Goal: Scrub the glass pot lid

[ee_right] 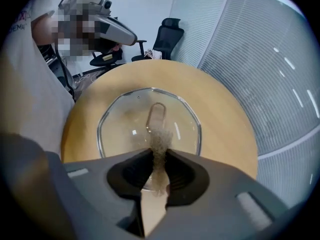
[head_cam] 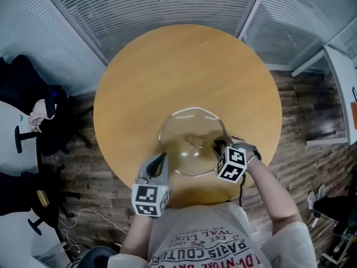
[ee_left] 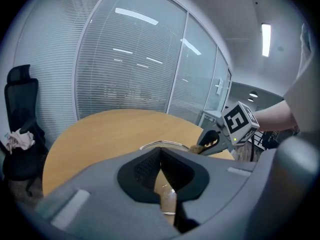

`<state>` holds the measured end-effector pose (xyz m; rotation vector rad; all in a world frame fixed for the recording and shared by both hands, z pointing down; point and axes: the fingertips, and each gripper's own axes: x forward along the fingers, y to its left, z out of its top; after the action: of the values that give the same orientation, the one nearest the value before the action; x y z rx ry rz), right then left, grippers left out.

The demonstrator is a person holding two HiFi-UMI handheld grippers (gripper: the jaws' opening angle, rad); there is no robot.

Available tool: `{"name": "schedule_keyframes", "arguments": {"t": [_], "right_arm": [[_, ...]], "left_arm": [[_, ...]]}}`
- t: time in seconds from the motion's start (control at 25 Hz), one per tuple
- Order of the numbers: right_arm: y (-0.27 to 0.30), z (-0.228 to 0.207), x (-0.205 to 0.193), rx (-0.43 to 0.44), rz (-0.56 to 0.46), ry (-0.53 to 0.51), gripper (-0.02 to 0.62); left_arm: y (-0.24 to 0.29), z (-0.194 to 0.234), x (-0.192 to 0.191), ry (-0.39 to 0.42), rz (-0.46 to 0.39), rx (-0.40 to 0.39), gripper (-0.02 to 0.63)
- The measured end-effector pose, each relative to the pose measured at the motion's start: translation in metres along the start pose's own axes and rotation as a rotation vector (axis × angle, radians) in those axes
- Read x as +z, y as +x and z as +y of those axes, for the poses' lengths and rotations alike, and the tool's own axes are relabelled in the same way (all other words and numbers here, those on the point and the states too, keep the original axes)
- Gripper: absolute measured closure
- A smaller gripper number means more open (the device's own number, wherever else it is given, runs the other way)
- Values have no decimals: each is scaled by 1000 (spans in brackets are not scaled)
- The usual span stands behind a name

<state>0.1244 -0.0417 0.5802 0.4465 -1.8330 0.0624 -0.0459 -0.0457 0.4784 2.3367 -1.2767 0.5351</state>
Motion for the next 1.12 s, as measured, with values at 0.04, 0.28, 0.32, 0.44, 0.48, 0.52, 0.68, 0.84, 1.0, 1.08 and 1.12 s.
{"name": "schedule_keyframes", "arguments": {"t": [0.04,0.28,0.32,0.44,0.48,0.52,0.68,0.84,1.0,1.08,1.12], "right_arm": [[2,-10,1,-8,-8,-28,520],[28,-51,24,4,-49,-220,520],[34,-54,28,12,-57,-258,520],[49,-63,43,22,-97,-370,520],[53,-67,47,22,-107,-406,520],[56,-70,51,26,-111,-438,520],[69,-75,62,67,-129,-515,520],[78,-73,72,86,-150,-613,520],[84,-68,72,110,-172,-647,520],[84,-65,70,124,-178,-666,520],[83,-62,69,131,-176,-681,520]], "left_arm": [[2,-1,-1,-8,3,13,598],[14,1,-6,-69,17,83,598],[15,1,-7,-78,18,93,600],[18,3,-11,-104,23,122,600],[19,4,-13,-111,25,132,598],[21,6,-13,-118,28,141,598],[22,10,-17,-136,43,172,600],[24,11,-21,-145,55,180,600],[28,14,-22,-147,66,181,600],[29,13,-21,-143,68,174,600],[30,12,-20,-140,66,169,598]]}}
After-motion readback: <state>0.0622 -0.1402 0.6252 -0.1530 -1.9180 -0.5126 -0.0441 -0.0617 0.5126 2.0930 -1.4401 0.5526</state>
